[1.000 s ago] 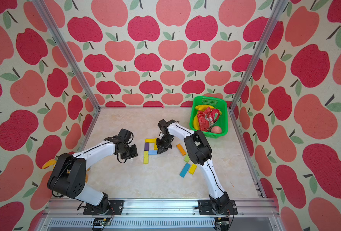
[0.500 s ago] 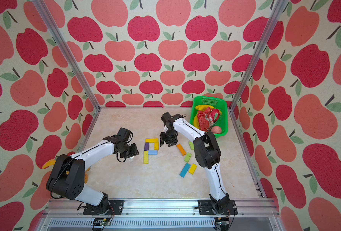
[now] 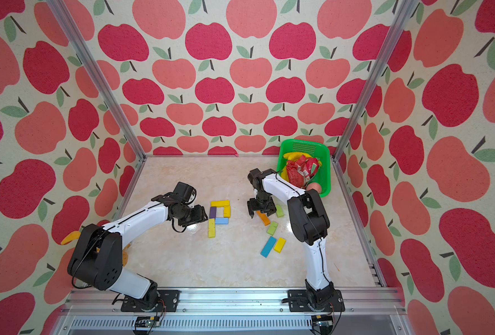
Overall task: Assemble the letter p with building blocks
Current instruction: Move the building block to the center of the board.
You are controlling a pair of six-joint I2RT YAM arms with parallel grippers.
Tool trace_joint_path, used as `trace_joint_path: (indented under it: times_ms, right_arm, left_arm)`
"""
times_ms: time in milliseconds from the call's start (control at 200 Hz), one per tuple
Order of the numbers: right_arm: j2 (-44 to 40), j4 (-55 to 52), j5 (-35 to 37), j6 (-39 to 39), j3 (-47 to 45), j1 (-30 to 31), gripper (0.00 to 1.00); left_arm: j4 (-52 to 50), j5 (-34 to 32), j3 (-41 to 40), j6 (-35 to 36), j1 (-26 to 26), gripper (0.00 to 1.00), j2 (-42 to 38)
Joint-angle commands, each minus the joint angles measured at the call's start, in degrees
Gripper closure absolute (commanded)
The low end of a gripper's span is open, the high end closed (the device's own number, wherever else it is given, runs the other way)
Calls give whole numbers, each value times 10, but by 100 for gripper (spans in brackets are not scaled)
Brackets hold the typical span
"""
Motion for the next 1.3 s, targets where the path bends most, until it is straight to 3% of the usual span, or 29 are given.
trace_joint_path:
  times_ms: [0,160,485,615,1296]
  right_arm:
    - [20,-4,42,-17,-5,0,21]
    - [28,7,30,-20,-17,-3,22]
    - [30,16,8,-13,-24,-3,23]
    - [28,22,0,-11,-35,-5,23]
    - [24,34,-25,-7,-53,-17,23]
  left_arm:
    - [-20,-9,16,5,-5,37,-8]
    - [-18,-10,14,1,-9,41,9]
    - [9,-14,5,-6,-9,67,66]
    - [16,-15,8,-7,-9,73,97]
    - [31,-7,20,-13,-17,73,130]
